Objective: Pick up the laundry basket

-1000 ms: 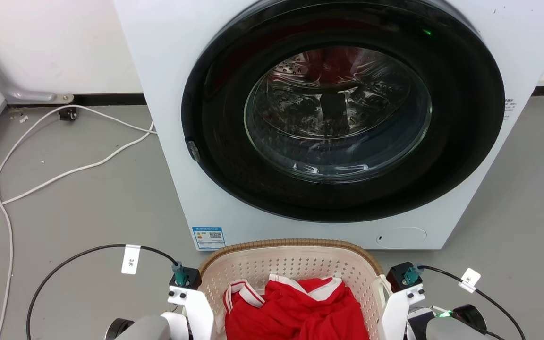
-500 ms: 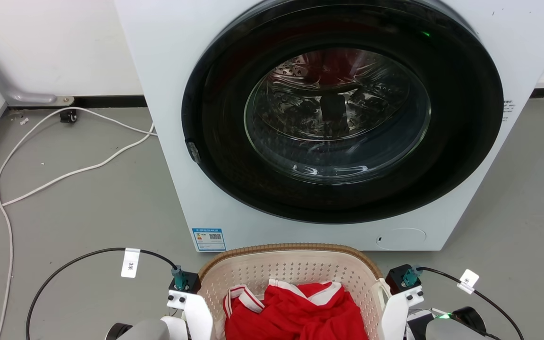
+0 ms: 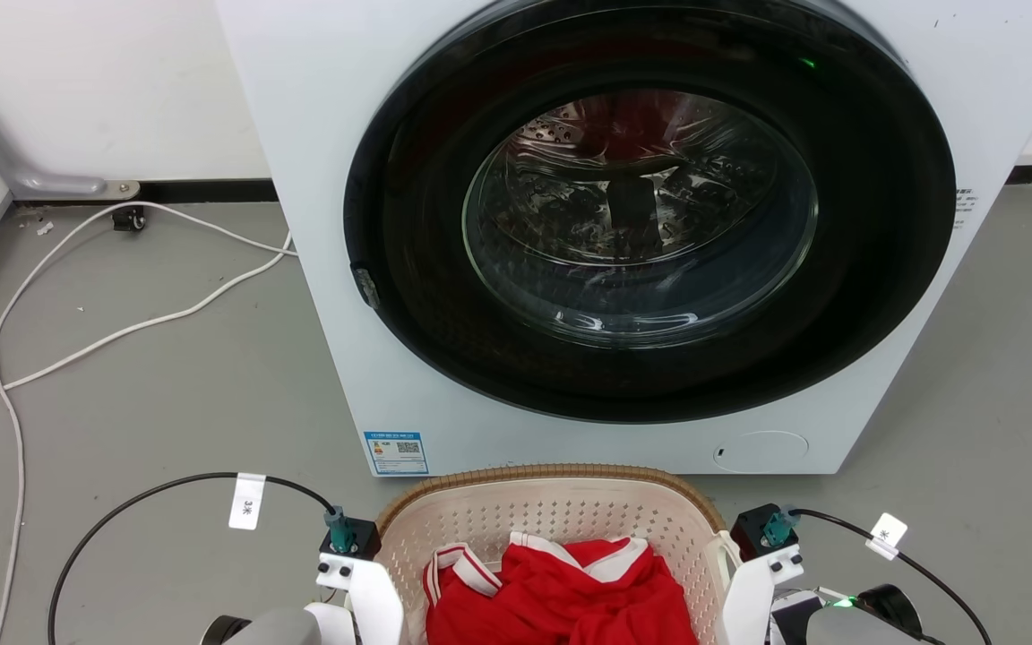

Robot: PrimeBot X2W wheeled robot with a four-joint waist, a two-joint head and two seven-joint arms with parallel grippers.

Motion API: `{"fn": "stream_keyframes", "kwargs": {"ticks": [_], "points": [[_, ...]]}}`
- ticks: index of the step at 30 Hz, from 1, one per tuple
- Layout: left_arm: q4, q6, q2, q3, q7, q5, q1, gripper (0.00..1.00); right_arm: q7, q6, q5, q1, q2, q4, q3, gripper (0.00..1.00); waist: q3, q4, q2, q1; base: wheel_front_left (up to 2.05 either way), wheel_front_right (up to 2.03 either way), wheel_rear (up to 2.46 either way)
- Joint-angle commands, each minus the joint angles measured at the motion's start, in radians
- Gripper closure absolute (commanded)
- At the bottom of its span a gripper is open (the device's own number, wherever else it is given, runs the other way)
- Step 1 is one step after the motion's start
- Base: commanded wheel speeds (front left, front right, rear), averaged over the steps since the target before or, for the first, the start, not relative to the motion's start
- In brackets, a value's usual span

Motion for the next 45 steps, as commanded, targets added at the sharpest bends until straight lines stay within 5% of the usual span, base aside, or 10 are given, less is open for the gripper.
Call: {"fn": "stream_keyframes", "kwargs": {"ticks": [1, 45], "points": [[-0.002, -0.013, 0.002, -0.011, -0.001, -0.001, -0.013, 1.00, -0.010, 0.000, 0.004, -0.017, -0.009, -0.002, 0.005, 1.00, 0.000, 0.000, -0.0001, 0.0000, 0.00, 0.00, 0.00], [0.027, -0.013, -0.001, -0.130, -0.064, -0.105, -0.035, 1.00, -0.028, 0.000, 0.074, -0.016, -0.012, 0.009, 0.091, 1.00, -0.002, -0.001, -0.0001, 0.0000, 0.00, 0.00, 0.00]]}}
